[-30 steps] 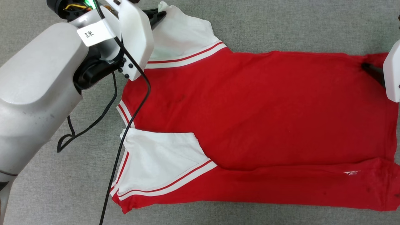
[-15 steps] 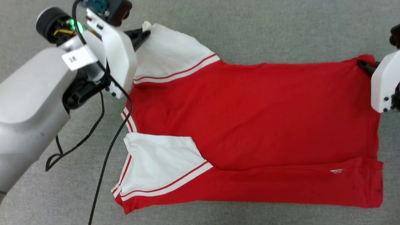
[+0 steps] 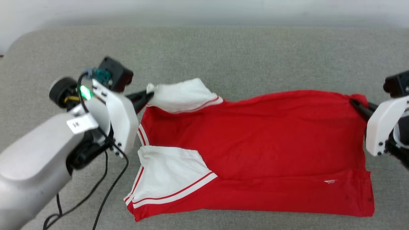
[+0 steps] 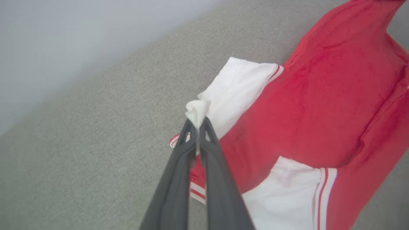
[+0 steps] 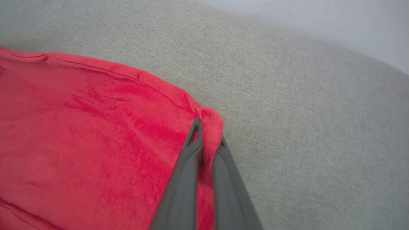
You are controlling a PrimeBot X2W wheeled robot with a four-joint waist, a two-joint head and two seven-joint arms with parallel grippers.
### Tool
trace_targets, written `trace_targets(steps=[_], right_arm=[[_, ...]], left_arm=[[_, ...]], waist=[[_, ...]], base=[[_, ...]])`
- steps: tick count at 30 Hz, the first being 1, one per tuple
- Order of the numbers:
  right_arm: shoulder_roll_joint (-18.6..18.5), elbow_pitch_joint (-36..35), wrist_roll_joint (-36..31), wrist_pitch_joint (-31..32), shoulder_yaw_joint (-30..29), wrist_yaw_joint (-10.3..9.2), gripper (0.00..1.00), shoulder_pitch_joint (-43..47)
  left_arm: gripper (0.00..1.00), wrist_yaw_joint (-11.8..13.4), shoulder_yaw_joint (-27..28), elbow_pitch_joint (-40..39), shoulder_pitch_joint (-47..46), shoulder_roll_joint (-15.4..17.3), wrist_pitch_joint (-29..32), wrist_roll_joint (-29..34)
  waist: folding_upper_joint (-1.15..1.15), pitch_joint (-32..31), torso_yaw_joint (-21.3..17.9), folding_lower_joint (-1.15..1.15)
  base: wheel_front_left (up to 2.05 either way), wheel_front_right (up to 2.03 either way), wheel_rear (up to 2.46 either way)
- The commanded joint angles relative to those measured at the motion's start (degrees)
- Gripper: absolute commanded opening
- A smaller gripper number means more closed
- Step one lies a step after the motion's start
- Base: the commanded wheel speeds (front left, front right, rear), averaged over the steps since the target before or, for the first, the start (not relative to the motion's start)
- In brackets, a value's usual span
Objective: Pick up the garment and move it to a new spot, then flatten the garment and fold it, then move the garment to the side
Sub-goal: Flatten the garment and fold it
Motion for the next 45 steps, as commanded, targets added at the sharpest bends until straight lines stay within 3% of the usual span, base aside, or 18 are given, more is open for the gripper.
trace_targets(steps=[1,2,8,15,25,32,33,34,35,36,40,45], right_arm=[[-0.11,-0.51,0.40,-0.78,-0.34,-0.09,0.00,1.89],[-0.63,-1.65,0.94,-1.65,-0.47,-0.09,0.00,5.00],[-1.51,-4.66,2.16,-2.29,-0.80,-0.09,0.00,11.66],[-2.37,-7.55,3.33,-2.20,-1.93,-0.09,0.00,19.22],[-1.61,-10.00,4.43,-1.84,-4.96,-0.09,0.00,27.44],[0.53,-7.71,4.55,-0.88,-5.27,-0.09,0.00,30.74],[0.86,-7.18,4.20,-1.33,-5.24,-0.09,0.11,30.82],[1.28,-6.51,4.01,-1.56,-5.37,-0.09,0.42,30.90],[1.76,-6.06,3.96,-1.80,-5.24,-0.09,1.00,31.06],[2.13,-5.98,4.17,-2.06,-5.16,-0.09,1.00,31.20],[2.07,-6.75,4.62,-3.60,-5.85,-0.09,1.00,31.27],[0.11,-10.77,5.75,-5.43,-8.56,-0.09,1.00,32.37]], left_arm=[[0.00,0.94,-0.10,-1.07,2.16,0.81,-0.73,-0.51],[0.00,2.29,-0.67,-2.90,5.49,2.16,-1.55,-1.01],[0.00,4.76,-2.31,-6.48,12.35,4.99,-2.61,-2.25],[0.00,7.17,-4.13,-9.29,19.87,6.76,-4.37,-4.27],[0.00,7.84,-5.93,-6.32,25.18,5.74,-6.16,-5.99],[0.00,7.44,-6.62,-2.46,26.97,3.41,-7.51,-6.55],[0.00,7.50,-6.58,-1.69,27.14,2.98,-7.95,-6.52],[0.00,7.65,-6.58,-1.12,27.23,2.73,-8.34,-6.41],[0.15,7.81,-6.43,-0.56,27.39,2.45,-8.90,-6.51],[1.00,8.09,-6.13,-0.17,27.57,2.18,-9.78,-6.42],[1.00,9.56,-5.16,0.32,29.05,1.42,-13.10,-6.62],[1.00,14.48,-1.72,-1.02,31.71,0.86,-21.65,-6.08]], waist=[[0.00,-1.59,0.07,0.01],[0.00,-3.24,0.06,0.01],[0.00,-6.18,-0.30,0.01],[0.00,-8.56,-0.40,0.01],[0.00,-9.14,-0.20,0.01],[0.00,-8.96,-0.31,0.01],[0.00,-8.98,-0.34,0.01],[0.00,-9.05,-0.38,0.01],[0.00,-9.21,-0.40,0.01],[0.00,-9.43,-0.41,0.01],[0.00,-10.60,-0.56,0.01],[0.00,-12.35,-0.46,0.01]], base=[[0.00,0.00,0.00],[0.00,0.00,0.00],[0.00,0.00,0.00],[0.00,0.00,0.00],[0.00,0.00,0.00],[0.00,0.00,0.00],[0.00,0.00,0.00],[0.00,0.00,0.00],[0.00,0.00,0.00],[0.00,0.00,0.00],[0.00,0.00,0.00],[0.00,0.00,0.00]])
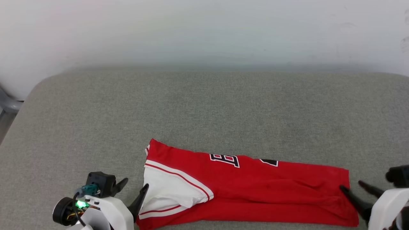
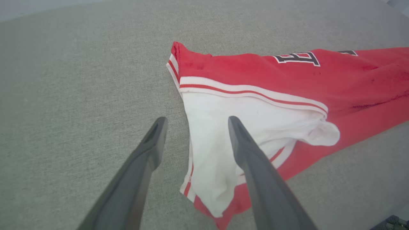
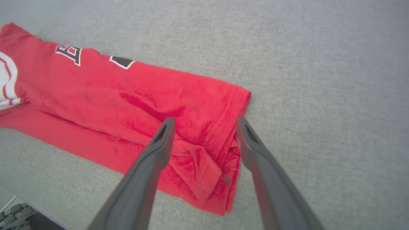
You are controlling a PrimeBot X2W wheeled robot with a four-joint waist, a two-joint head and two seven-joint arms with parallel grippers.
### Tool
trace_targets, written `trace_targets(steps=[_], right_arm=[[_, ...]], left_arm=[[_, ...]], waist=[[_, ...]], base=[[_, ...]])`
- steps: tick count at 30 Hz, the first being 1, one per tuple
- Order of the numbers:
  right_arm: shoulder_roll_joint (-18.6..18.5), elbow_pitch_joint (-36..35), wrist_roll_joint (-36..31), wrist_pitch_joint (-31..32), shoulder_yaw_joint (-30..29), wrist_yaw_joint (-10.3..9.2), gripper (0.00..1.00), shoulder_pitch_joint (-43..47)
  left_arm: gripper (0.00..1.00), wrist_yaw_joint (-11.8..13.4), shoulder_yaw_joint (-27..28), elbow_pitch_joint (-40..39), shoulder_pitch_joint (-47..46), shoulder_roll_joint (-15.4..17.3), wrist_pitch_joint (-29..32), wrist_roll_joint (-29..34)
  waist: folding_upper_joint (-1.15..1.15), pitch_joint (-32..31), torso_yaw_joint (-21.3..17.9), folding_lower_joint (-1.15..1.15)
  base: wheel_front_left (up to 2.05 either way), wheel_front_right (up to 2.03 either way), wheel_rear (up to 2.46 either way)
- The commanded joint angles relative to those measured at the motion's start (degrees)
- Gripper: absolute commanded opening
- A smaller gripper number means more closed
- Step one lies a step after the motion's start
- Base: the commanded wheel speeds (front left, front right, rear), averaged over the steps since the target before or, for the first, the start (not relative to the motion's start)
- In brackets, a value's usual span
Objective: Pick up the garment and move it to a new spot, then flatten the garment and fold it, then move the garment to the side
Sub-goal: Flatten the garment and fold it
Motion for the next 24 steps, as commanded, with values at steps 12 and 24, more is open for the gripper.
trace_targets(steps=[12,24], right_arm=[[-7.27,-4.53,2.14,11.20,-7.06,-0.07,1.00,-0.78],[-4.84,1.78,5.86,23.99,-7.52,-0.07,1.00,-3.83]], left_arm=[[1.00,13.48,13.13,-5.09,6.24,-2.89,-8.64,11.84],[1.00,15.73,34.09,-11.00,18.84,-12.52,-8.59,32.99]], waist=[[0.00,-0.37,1.40,0.00],[0.00,2.00,4.50,0.00]], base=[[0.00,0.00,0.00],[0.00,0.00,0.00]])
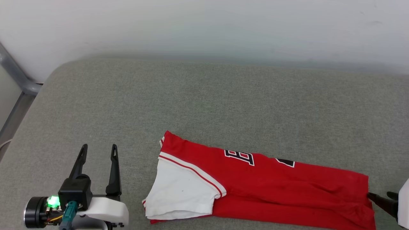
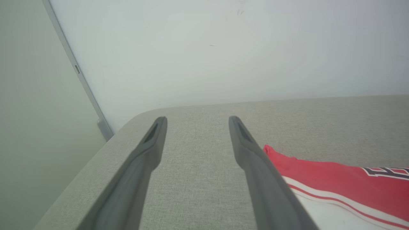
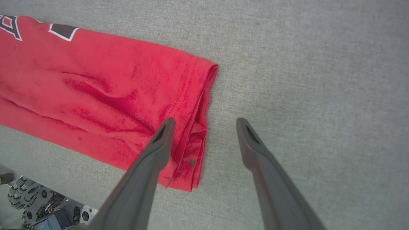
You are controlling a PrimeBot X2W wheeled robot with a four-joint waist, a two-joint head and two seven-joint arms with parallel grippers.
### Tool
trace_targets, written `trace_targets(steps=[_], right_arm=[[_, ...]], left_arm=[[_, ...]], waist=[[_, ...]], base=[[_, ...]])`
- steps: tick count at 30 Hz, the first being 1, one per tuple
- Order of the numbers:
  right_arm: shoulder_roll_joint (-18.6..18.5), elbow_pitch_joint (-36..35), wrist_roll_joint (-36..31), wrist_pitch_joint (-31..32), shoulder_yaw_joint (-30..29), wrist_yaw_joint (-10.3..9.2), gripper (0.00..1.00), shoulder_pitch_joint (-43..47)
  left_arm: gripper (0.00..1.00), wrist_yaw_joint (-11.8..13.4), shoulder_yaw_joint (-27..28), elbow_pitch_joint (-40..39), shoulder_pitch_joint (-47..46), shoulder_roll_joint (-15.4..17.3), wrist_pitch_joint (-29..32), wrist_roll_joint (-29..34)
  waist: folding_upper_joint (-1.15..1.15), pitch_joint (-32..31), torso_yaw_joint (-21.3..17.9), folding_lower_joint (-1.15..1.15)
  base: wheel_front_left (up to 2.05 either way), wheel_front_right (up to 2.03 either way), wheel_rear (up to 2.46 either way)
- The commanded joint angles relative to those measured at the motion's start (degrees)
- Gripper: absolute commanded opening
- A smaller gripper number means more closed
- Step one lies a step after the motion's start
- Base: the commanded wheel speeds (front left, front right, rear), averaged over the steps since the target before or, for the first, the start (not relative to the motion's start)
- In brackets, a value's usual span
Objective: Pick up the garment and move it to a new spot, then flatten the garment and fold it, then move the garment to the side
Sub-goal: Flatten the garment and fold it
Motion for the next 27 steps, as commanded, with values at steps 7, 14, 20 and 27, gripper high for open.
trace_targets(steps=[7,14,20,27], right_arm=[[4.19,4.42,0.90,0.09,-0.41,-0.05,1.00,-1.25],[7.67,6.89,1.94,-0.99,3.38,-0.03,1.00,-1.28],[11.08,8.51,3.93,-6.40,9.98,0.27,1.00,-3.10],[7.30,11.15,5.48,-14.35,12.02,-0.04,0.00,-4.48]], left_arm=[[1.00,-4.62,6.29,-1.41,4.80,-6.74,-0.13,7.66],[1.00,-8.89,9.14,0.06,5.71,-12.70,-0.14,13.13],[1.00,-14.48,14.94,-0.62,6.57,-17.85,-0.13,20.48],[1.00,-18.43,16.73,-0.60,8.62,-20.67,-0.13,24.15]], waist=[[0.00,2.37,2.36,0.00],[0.00,3.44,2.66,0.00],[0.00,3.68,2.14,0.00],[0.00,2.20,1.64,0.00]], base=[[0.00,0.00,0.00],[0.00,0.00,0.00],[0.00,0.00,0.00],[0.00,0.00,0.00]])
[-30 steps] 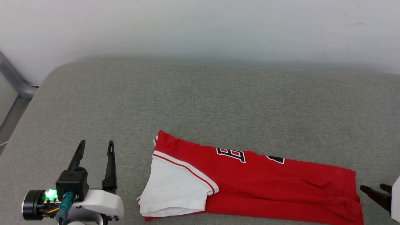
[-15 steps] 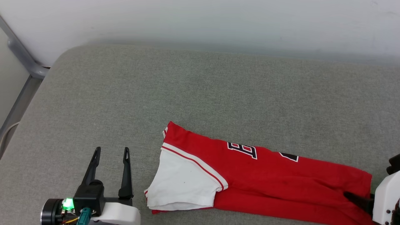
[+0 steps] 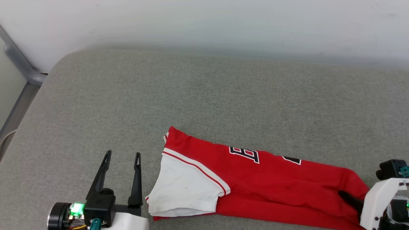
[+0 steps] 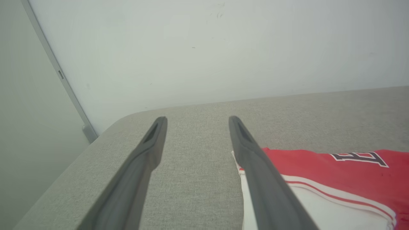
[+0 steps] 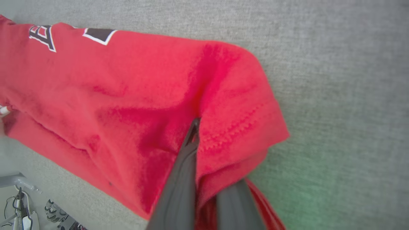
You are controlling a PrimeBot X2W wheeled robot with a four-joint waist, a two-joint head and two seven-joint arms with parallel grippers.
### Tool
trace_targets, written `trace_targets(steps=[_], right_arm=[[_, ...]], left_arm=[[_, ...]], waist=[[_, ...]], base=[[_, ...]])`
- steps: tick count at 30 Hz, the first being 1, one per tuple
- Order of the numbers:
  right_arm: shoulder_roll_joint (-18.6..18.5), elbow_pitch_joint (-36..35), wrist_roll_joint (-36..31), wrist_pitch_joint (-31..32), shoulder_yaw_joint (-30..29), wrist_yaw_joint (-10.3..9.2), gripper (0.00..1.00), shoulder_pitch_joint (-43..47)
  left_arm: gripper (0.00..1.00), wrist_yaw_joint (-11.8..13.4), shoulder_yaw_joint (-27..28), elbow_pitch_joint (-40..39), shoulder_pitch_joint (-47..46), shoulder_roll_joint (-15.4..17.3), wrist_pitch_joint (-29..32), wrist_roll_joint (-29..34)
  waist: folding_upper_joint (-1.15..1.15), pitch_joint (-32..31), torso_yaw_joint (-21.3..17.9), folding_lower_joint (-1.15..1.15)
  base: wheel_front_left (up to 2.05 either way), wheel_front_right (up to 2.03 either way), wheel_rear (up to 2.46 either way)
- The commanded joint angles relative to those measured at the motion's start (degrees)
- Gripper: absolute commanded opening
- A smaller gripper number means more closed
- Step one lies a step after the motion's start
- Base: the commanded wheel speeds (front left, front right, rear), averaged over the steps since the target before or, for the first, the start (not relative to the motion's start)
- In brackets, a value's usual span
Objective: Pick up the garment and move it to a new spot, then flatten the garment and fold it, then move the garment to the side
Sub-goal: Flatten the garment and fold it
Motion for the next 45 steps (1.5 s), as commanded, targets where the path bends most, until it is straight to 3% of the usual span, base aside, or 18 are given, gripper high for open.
trace_targets(steps=[1,13,17,26,36,45], right_arm=[[-0.95,1.06,0.63,-0.66,0.64,-0.06,0.00,0.15],[-10.38,4.99,3.33,-4.67,-1.01,-0.07,0.00,1.81],[-11.99,5.39,3.82,-5.01,-1.47,-0.07,0.00,2.69],[-14.11,-5.67,7.01,-2.67,-2.17,-0.04,0.00,5.60],[-8.76,-19.88,6.30,2.81,-1.83,-0.04,0.00,5.51],[-0.61,-21.08,0.36,6.35,2.98,-0.04,0.00,-1.81]], left_arm=[[1.00,-0.49,0.46,0.18,0.75,-0.48,-0.12,0.71],[1.00,-2.43,1.91,1.23,2.88,-1.66,-0.12,2.94],[1.00,-2.68,2.11,1.50,3.62,-1.70,-0.12,3.29],[1.00,-3.47,2.34,2.18,4.86,-2.13,-0.12,3.68],[1.00,-4.01,1.68,2.79,4.23,-2.77,-0.12,4.39],[1.00,-4.71,1.07,3.14,2.43,-3.21,-0.12,4.40]], waist=[[0.00,-0.48,-0.21,0.00],[0.00,-3.37,-0.66,0.00],[0.00,-4.08,-0.75,0.00],[0.00,-5.52,-1.42,0.00],[0.00,-5.92,-1.22,0.00],[0.00,-3.86,0.54,0.00]], base=[[0.00,0.00,0.00],[0.00,0.00,0.00],[0.00,0.00,0.00],[0.00,0.00,0.00],[0.00,0.00,0.00],[0.00,0.00,0.00]])
